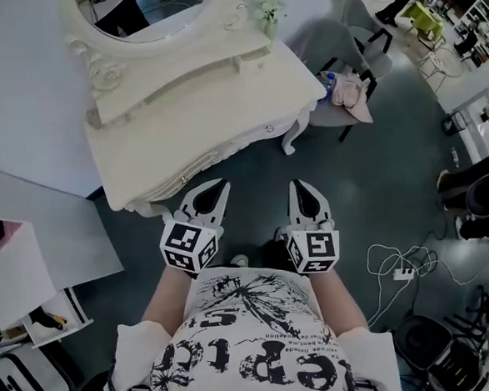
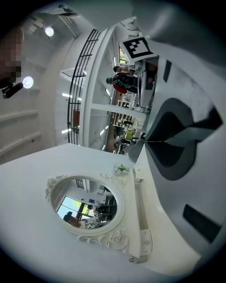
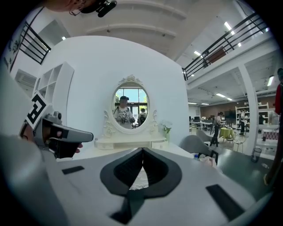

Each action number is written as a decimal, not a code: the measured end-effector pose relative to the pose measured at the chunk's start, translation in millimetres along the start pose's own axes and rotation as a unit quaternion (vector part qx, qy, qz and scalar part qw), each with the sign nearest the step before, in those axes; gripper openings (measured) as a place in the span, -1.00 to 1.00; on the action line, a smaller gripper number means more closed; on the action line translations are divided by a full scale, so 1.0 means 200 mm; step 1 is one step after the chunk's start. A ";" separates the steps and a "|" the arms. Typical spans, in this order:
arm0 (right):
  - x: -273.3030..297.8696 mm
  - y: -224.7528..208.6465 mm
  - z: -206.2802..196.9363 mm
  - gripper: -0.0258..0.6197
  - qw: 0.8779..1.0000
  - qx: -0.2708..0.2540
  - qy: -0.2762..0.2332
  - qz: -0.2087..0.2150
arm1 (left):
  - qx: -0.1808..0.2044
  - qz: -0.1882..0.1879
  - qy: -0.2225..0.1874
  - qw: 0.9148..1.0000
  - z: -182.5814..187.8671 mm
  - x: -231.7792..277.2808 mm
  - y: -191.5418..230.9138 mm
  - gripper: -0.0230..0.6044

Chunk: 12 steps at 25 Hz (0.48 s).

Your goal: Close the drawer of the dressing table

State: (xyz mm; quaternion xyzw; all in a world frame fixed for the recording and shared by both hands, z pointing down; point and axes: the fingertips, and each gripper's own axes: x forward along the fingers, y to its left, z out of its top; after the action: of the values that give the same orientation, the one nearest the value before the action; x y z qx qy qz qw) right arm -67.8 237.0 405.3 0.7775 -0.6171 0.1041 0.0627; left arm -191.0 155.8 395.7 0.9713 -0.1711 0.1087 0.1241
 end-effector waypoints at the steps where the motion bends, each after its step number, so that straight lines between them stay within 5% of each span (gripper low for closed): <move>1: 0.05 -0.01 0.00 -0.87 1.000 0.000 0.002 0.005 | -0.001 0.005 0.002 1.000 0.00 0.03 0.03 -0.86; 12: 0.73 -0.39 0.15 -0.87 0.995 -0.020 -0.007 0.100 | -0.015 0.105 -0.018 0.994 0.20 0.59 0.31 -0.86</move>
State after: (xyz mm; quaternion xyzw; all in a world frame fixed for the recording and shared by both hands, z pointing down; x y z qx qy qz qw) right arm 42.2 110.8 412.6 0.7111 -0.6941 0.0918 0.0635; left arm -99.5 51.7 400.8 0.9477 -0.2762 0.1016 0.1233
